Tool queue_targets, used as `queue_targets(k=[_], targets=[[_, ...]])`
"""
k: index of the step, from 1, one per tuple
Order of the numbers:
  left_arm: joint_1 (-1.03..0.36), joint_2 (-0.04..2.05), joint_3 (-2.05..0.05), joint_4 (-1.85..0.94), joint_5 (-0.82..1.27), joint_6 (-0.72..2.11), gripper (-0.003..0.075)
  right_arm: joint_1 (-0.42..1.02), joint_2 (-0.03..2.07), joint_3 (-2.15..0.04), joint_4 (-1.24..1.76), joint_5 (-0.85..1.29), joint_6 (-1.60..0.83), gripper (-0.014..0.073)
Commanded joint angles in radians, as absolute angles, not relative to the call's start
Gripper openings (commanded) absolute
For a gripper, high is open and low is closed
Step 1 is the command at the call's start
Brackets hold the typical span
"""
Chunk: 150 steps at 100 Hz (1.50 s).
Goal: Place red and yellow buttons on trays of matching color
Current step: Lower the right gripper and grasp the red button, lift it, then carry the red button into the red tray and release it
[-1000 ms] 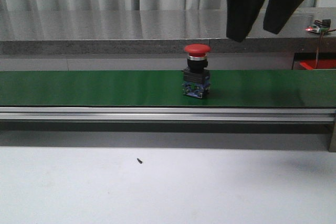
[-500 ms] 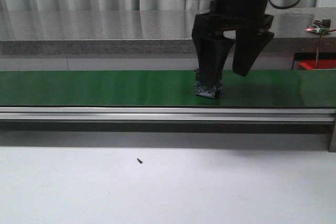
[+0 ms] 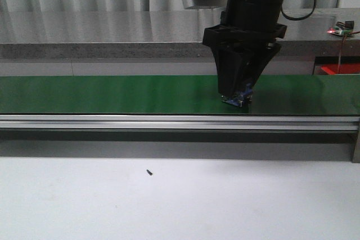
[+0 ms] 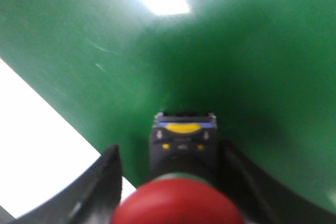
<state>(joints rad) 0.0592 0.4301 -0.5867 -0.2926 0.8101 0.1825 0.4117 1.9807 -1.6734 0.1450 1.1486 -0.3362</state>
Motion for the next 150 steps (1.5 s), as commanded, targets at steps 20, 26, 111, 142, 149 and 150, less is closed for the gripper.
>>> queue_targets(k=[20,26,111,142,149,150], targets=[[0.053,0.434,-0.615,-0.317,0.741,0.184,-0.0020,0.411,1.919,-1.706,0.163,1.148,-0.345,0.0337],[0.053,0.434,-0.615,-0.317,0.741,0.184,-0.0020,0.411,1.909,-1.706,0.163,1.141,-0.345,0.0337],[0.053,0.434,-0.615,-0.317,0.741,0.184,-0.0020,-0.070,1.732,-1.707,0.126,1.132,-0.261,0.0131],[0.053,0.434,-0.615,-0.317,0.741,0.184,-0.0020,-0.358,1.744,-1.706,0.126,1.017,-0.222,0.0131],[0.053,0.434,-0.615,-0.317,0.741,0.184,-0.0020,-0.399,1.755,-1.706,0.126,0.977,-0.212,0.0131],[0.053,0.434,-0.615,-0.317,0.741,0.184,-0.0020,-0.402,1.756,-1.706,0.126,0.974,-0.208,0.0131]])
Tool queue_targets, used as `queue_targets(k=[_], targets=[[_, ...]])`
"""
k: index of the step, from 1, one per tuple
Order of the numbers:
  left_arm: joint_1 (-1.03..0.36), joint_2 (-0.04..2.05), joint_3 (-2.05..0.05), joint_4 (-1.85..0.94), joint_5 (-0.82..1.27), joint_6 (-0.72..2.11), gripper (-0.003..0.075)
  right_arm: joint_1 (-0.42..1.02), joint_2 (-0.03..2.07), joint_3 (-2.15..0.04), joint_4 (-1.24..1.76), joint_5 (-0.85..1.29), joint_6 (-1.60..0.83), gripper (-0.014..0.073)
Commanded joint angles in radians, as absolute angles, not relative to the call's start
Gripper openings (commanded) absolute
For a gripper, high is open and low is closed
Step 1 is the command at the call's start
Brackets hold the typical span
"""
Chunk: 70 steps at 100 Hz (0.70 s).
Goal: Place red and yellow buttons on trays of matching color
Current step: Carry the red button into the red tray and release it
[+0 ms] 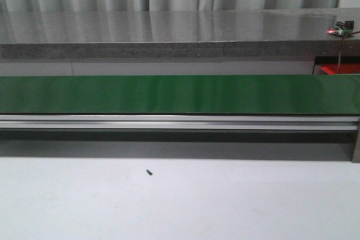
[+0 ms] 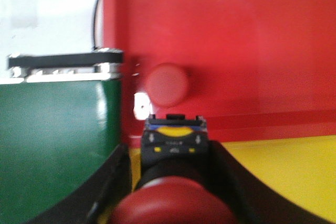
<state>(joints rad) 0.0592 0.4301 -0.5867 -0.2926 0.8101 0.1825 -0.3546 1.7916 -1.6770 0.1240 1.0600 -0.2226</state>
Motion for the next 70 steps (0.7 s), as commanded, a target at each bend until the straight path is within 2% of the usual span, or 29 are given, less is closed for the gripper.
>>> queue_targets(k=[1,31,70], targets=[[0.053,0.434,-0.615,-0.317,0.741,0.184,-0.0020,-0.405,1.758,-1.706,0.126,0.968,-0.205,0.0131],[0.053,0.434,-0.615,-0.317,0.741,0.184,-0.0020,-0.445,1.867,-1.724,0.125,0.948,-0.129,0.0131],[0.053,0.434,-0.615,-0.317,0.741,0.184,-0.0020,-0.445,2.065,-1.907,0.126,1.057,-0.117,0.0131]])
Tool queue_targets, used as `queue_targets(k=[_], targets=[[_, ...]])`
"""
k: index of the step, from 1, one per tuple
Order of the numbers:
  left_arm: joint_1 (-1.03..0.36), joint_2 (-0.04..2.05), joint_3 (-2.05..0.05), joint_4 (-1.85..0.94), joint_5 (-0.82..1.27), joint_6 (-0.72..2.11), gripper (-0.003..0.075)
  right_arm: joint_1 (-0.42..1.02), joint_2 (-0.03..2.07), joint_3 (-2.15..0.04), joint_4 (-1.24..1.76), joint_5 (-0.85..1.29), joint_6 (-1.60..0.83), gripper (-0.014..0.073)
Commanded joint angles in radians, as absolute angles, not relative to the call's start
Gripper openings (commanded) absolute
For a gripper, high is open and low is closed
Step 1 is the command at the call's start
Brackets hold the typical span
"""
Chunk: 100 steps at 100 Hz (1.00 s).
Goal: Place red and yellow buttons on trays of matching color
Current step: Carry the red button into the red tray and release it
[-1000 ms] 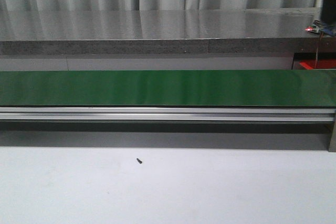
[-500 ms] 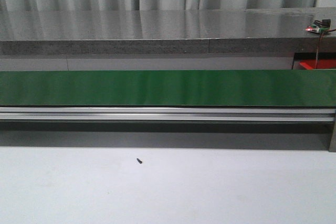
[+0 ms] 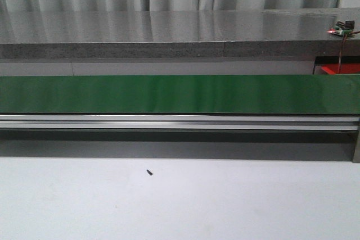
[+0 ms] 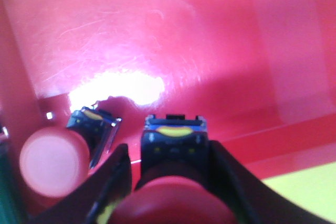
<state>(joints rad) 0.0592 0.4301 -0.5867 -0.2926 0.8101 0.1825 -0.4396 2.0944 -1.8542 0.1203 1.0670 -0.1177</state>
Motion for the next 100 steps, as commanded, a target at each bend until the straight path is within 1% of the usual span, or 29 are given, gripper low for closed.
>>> queue_targets(k=[1,37,44,56,61,100], targets=[[0.053,0.434,-0.615,-0.317,0.741,0.184,-0.0020,-0.445,2.068,-1.910,0.127,1.056,-0.117,0.0131],[0.053,0.434,-0.615,-0.317,0.741,0.184,-0.0020,-0.445,2.168,-1.917,0.136,1.034,-0.110,0.0139],[0.053,0.434,-0.615,-0.317,0.741,0.184,-0.0020,-0.445,2.174,-1.917,0.136,1.034,-0.110,0.0199],[0.053,0.434,-0.615,-0.317,0.741,0.184,-0.0020,-0.445,2.171,-1.923,0.136,1.029,-0.109,0.0398],[0.053,0.434,-0.615,-0.317,0.741,0.184,-0.0020,-0.445,2.167,-1.932,0.136,1.032,-0.099,0.0439],[0.053,0.434,-0.615,-0.317,0.741,0.184,-0.0020,-0.447,2.059,-1.943,0.130,1.103,-0.095,0.0433]])
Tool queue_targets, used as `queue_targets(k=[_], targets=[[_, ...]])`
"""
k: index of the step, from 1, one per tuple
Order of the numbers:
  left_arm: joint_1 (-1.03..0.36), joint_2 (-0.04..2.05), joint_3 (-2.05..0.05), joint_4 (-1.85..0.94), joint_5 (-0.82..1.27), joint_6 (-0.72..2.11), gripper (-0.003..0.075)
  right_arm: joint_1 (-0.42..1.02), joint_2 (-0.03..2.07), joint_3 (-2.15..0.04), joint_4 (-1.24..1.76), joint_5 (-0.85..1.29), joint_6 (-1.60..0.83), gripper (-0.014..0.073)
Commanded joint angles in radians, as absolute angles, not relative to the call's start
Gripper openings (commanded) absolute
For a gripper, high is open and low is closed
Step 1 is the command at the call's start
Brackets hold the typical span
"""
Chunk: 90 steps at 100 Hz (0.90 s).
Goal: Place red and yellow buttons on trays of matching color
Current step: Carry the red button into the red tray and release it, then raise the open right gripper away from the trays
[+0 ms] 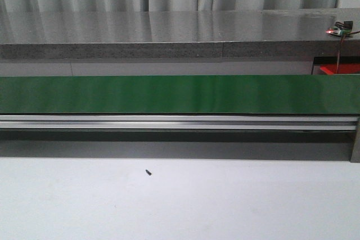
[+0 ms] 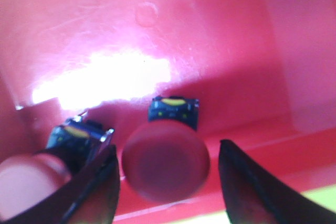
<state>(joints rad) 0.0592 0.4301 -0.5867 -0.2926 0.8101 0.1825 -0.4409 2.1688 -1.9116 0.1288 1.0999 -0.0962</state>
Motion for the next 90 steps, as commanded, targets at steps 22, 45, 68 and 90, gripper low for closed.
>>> queue_targets(k=[22,45,68,90], targets=[[0.053,0.434,-0.615,-0.317,0.741,0.184,-0.0020,-0.443,1.953,-1.909,0.133,1.139,-0.094,0.0353],[0.053,0.434,-0.615,-0.317,0.741,0.184,-0.0020,-0.415,1.819,-1.818,0.148,1.110,-0.094,-0.0052],[0.053,0.434,-0.615,-0.317,0.741,0.184,-0.0020,-0.316,1.626,-1.619,0.153,0.987,-0.094,-0.0068],[0.053,0.434,-0.615,-0.317,0.741,0.184,-0.0020,-0.202,1.451,-1.389,0.153,0.819,-0.094,-0.0068]])
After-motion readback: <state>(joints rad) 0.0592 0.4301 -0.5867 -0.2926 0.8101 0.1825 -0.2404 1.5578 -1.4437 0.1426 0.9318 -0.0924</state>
